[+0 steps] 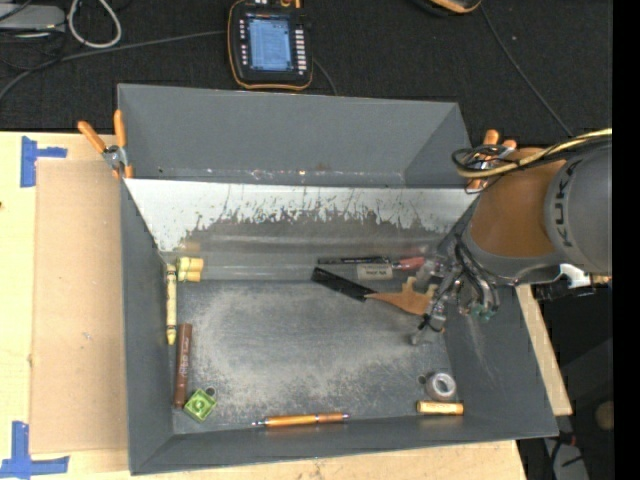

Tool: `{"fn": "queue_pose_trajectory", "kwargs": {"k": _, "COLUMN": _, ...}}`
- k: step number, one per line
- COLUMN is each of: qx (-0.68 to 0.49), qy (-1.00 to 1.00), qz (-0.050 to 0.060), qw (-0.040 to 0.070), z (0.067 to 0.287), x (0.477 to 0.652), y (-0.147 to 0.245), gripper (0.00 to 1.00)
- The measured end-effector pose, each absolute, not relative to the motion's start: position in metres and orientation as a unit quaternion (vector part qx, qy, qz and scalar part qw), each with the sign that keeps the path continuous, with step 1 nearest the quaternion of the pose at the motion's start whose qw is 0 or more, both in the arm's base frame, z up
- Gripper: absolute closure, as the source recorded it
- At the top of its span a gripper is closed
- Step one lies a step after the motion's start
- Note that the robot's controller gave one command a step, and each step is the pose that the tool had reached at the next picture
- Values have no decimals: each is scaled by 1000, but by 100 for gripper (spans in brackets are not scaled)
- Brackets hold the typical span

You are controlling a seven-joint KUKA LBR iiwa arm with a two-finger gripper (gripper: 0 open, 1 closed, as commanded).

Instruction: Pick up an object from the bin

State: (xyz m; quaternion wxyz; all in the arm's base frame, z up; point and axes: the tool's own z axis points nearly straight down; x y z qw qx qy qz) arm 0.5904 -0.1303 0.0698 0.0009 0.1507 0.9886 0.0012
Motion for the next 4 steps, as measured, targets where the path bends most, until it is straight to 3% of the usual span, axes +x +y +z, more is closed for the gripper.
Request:
{"fn": "queue_pose_trajectory", "kwargs": {"k": 1, "qx": 95, "qy": 995, "qz": 1, "qw": -2, "z": 69, "x": 584, "y": -138, "gripper": 100}}
{"fn": "queue_pose_trajectory", "kwargs": {"k": 2, "qx": 95, "qy": 995, "qz": 1, "qw": -2, "z": 69, "x": 584, "y": -138, "gripper": 100}}
{"fn": "queue_pose_trajectory", "kwargs": {"k": 3, "qx": 95, "qy": 995, "qz": 2, "qw": -5, "z": 83, "x": 582, "y": -137, "gripper": 100}}
{"fn": "queue_pose_trajectory", "kwargs": {"k": 4, "qx": 94, "qy": 996, "qz": 2, "qw": -2, "z": 106, "x": 584, "y": -138, "gripper": 100}}
